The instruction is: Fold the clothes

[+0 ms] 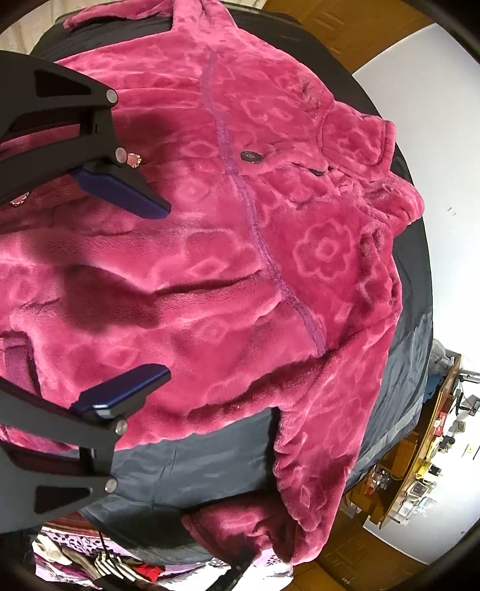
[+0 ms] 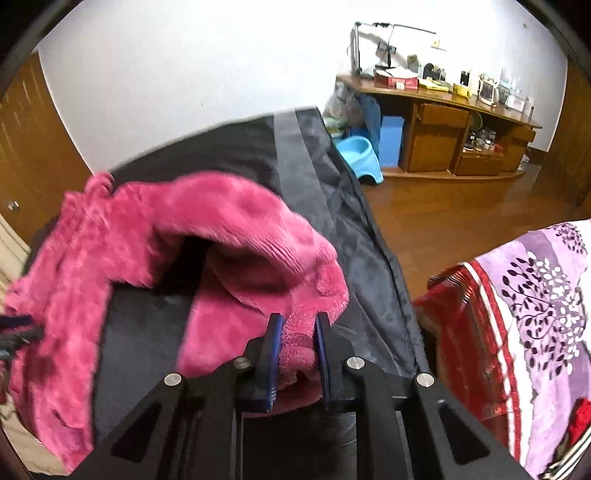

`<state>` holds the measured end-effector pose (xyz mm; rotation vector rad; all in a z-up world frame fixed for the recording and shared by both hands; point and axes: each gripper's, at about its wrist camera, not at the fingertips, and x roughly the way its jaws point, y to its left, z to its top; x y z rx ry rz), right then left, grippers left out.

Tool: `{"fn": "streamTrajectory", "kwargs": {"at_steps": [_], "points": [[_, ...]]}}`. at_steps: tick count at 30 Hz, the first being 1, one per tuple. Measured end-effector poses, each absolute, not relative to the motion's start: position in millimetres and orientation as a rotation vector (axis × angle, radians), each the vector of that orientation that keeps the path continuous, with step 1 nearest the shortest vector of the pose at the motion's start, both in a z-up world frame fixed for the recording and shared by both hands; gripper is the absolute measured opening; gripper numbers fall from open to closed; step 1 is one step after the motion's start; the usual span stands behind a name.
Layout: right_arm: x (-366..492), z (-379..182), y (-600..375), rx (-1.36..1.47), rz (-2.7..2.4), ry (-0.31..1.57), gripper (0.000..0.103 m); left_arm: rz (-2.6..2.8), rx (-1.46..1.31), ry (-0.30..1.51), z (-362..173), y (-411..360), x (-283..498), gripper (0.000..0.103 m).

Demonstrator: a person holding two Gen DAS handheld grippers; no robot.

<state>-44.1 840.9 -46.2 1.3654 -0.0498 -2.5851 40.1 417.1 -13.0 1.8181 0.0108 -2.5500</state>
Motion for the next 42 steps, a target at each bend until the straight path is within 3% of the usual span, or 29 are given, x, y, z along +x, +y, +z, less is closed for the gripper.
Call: {"fn": "streamTrajectory", "kwargs": {"at_steps": [17,20,21,22,23,30,39,41,42], "points": [[-37,-76,861,1.562,-2.402,-0.519,0.025,-2.554,1.851,-0.001,-14,421,40,0.084],[-43,-71,866,1.564,-2.464,-0.454,0.035,-2.554,1.86,-0.004,-15,422,38,0.084],[-45,-70,866,1.564,-2.475,-0.433,0.051,-2.555,1.862,-0.01,-15,423,37,0.084],[-49,-69,866,1.553,-2.479,-0.407,0.058,-2.557,1.863,-0.016,-15,424,37,0.084],[-51,-68,869,1.539,-2.483,-0.379,0.058,-2.558,1.865,-0.02,-15,425,37,0.084],[-72,-78,854,1.533,-2.456,-0.125,0.058,-2.54,1.869,-0.017,-17,423,37,0.084],[-97,-93,833,1.502,-2.345,-0.099,0.058,-2.51,1.861,-0.011,-17,421,37,0.084],[-98,-97,831,1.521,-2.344,-0.086,0.046,-2.505,1.862,-0.008,-17,420,36,0.084],[-98,-97,831,1.528,-2.36,-0.074,0.022,-2.503,1.862,-0.007,-18,420,35,0.084]]}}
